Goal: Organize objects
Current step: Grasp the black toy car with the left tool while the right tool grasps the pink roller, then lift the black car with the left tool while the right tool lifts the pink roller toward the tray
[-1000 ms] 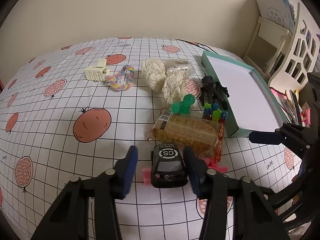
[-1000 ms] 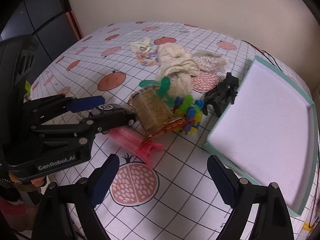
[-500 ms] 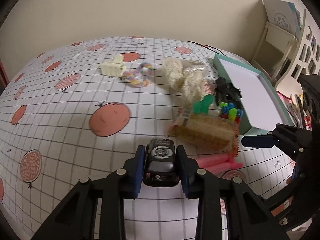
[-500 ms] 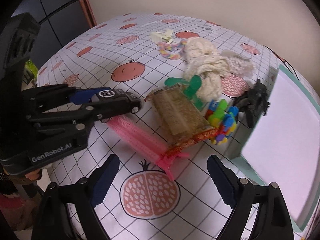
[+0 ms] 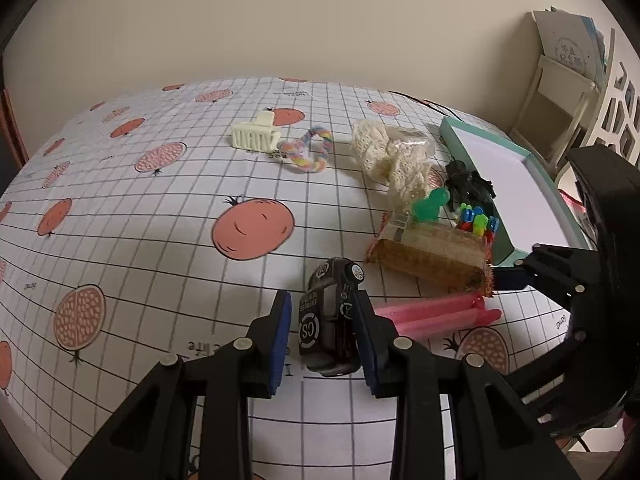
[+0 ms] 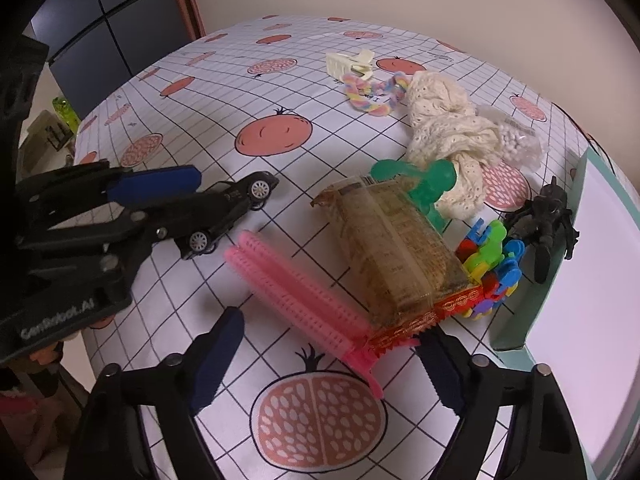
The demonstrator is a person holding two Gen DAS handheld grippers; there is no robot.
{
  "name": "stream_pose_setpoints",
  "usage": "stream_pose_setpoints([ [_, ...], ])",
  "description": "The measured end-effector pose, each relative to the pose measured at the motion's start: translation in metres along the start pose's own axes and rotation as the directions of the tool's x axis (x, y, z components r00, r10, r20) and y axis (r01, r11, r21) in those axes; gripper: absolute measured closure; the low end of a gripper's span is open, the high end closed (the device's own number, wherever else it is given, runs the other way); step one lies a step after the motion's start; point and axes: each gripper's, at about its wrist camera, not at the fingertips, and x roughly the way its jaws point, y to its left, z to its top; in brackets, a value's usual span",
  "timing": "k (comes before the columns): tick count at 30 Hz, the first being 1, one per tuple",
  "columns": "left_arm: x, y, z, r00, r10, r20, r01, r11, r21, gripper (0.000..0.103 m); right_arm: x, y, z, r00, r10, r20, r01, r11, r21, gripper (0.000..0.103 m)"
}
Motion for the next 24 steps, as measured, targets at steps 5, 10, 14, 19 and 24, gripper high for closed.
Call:
stream_pose_setpoints([
  [5,0.004,-0.010,-0.002,1.000,0.011,-0.007,-0.011,1.000,0.024,0.070,-0.005,-0.011,-0.003,1.000,0.020,0.005,-0.020,0.999,0.034,0.034],
  [10,0.004,-0.011,-0.002,1.000,0.015,-0.007,-0.014,1.000,0.025,0.068,-0.011,-0.013,-0.010,0.999,0.042,0.004,-0.042,0.998,0.036,0.042],
  [14,0.008,-0.011,-0.002,0.999,0.029,-0.016,-0.029,0.999,0.023,0.062,-0.017,-0.011,-0.018,0.998,0.065,-0.003,-0.065,0.997,0.031,0.050],
  [19,0.010,-0.011,-0.002,0.999,0.029,-0.015,-0.029,0.999,0.016,0.060,-0.022,-0.007,-0.025,0.995,0.104,-0.015,-0.103,0.994,0.023,0.055],
  [24,0.011,-0.012,0.000,0.999,0.038,-0.014,-0.038,0.999,0.014,0.057,-0.016,0.000,-0.022,0.993,0.112,-0.026,-0.112,0.994,-0.001,0.055],
])
